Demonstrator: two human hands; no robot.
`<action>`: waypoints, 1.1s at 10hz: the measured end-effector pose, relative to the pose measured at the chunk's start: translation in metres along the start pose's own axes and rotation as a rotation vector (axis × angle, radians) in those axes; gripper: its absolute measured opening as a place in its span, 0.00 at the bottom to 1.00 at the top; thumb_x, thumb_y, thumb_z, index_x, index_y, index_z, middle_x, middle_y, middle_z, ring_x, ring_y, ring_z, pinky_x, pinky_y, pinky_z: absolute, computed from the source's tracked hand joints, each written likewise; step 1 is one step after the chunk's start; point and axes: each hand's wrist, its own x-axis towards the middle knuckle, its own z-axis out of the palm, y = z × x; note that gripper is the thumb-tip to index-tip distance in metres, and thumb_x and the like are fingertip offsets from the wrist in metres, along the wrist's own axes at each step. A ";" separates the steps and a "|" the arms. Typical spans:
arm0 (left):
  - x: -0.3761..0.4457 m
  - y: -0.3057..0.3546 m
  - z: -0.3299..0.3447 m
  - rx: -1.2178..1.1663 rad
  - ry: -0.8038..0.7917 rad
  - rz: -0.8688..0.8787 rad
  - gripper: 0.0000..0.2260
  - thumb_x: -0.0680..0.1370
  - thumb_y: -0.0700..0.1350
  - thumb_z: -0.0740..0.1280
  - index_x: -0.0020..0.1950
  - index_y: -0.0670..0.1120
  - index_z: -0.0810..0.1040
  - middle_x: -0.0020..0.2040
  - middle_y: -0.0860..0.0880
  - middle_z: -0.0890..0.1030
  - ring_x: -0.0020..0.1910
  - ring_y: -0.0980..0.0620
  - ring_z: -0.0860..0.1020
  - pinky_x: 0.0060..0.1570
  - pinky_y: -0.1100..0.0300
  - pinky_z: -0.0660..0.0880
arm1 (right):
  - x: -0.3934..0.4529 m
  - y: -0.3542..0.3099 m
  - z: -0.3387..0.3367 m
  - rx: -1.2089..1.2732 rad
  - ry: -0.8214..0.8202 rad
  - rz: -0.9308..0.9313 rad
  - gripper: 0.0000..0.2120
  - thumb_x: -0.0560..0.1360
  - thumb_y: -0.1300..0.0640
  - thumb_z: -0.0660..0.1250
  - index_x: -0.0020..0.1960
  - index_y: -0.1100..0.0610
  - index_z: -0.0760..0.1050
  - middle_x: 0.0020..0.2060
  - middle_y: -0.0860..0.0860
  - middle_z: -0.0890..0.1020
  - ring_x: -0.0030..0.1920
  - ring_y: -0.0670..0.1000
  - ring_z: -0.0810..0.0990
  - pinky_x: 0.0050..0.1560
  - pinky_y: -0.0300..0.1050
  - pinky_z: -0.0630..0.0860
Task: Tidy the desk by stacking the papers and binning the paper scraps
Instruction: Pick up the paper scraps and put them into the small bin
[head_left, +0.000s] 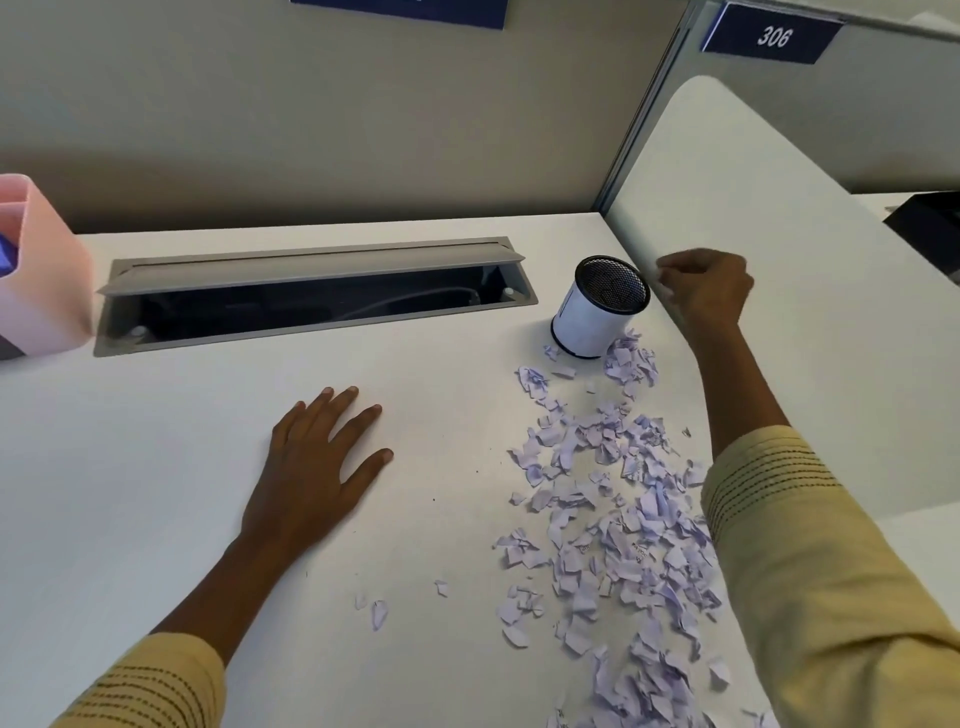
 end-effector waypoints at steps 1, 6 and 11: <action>0.000 0.000 -0.001 -0.003 -0.001 -0.005 0.27 0.78 0.63 0.52 0.70 0.52 0.71 0.73 0.49 0.67 0.74 0.48 0.61 0.73 0.52 0.53 | -0.004 0.025 0.005 -0.084 -0.017 0.071 0.09 0.69 0.61 0.70 0.48 0.57 0.84 0.45 0.57 0.85 0.46 0.52 0.81 0.57 0.45 0.76; 0.000 0.001 -0.001 0.006 0.002 -0.001 0.27 0.78 0.63 0.52 0.71 0.52 0.71 0.73 0.49 0.67 0.74 0.48 0.61 0.73 0.50 0.54 | -0.041 0.057 0.017 -0.480 -0.498 -0.218 0.10 0.70 0.62 0.72 0.50 0.57 0.82 0.49 0.57 0.83 0.45 0.51 0.80 0.44 0.40 0.70; 0.001 -0.002 0.002 0.028 -0.004 -0.007 0.25 0.77 0.63 0.54 0.70 0.52 0.72 0.72 0.48 0.69 0.74 0.48 0.63 0.73 0.52 0.54 | -0.033 -0.018 -0.024 0.138 -0.377 -0.159 0.08 0.68 0.65 0.74 0.46 0.66 0.82 0.31 0.54 0.81 0.27 0.45 0.78 0.36 0.34 0.77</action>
